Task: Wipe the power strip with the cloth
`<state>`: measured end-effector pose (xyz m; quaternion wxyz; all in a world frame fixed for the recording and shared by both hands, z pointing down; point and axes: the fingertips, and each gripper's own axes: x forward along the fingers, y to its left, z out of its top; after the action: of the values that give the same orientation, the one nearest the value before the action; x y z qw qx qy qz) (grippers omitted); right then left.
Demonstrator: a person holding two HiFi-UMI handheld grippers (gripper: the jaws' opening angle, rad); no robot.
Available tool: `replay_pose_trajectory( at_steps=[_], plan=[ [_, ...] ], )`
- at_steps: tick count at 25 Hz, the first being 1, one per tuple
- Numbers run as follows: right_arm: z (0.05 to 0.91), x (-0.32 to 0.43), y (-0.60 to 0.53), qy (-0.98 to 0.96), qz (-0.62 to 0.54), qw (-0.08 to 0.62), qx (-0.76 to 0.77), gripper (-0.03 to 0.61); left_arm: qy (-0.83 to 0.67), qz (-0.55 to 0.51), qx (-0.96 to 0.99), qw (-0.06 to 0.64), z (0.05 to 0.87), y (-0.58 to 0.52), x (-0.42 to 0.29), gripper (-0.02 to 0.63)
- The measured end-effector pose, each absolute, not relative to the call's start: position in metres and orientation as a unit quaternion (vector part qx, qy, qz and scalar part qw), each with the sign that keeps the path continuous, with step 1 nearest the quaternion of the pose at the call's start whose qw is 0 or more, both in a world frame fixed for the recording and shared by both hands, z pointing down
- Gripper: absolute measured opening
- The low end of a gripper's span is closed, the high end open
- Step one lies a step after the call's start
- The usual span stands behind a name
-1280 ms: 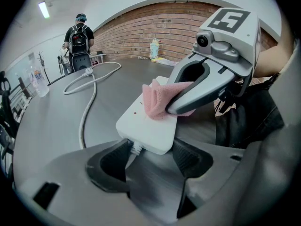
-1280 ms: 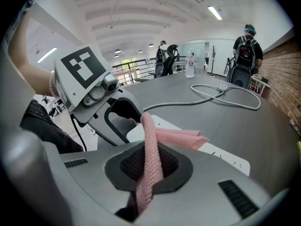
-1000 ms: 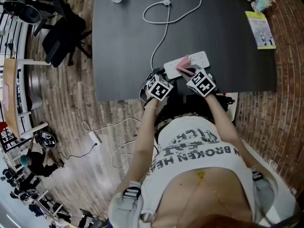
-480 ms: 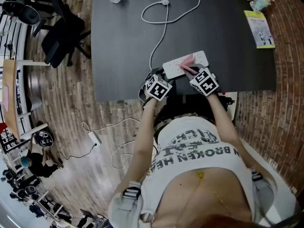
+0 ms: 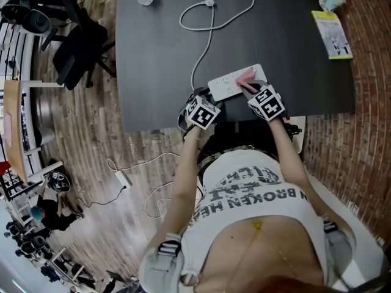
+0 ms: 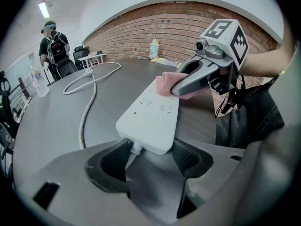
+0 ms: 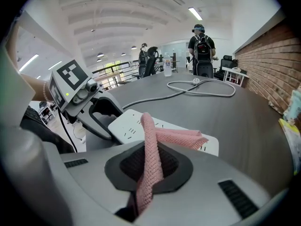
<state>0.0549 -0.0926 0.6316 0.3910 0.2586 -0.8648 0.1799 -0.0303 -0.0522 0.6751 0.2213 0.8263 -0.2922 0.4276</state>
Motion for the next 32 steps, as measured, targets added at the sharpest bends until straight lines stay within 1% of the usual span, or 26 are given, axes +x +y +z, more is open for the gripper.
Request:
replay_pose_trajectory(
  at_steps=[20, 32],
  plan=[
    [0.633, 0.093, -0.110, -0.839, 0.199, 0.415, 0.289, 0.016, -0.292, 0.427, 0.827, 0.219, 0.676, -0.055, -0.031, 0.275],
    [0.635, 0.137, -0.122, -0.815, 0.221, 0.429, 0.320, 0.017, -0.293, 0.427, 0.827, 0.218, 0.676, -0.054, -0.030, 0.275]
  ],
)
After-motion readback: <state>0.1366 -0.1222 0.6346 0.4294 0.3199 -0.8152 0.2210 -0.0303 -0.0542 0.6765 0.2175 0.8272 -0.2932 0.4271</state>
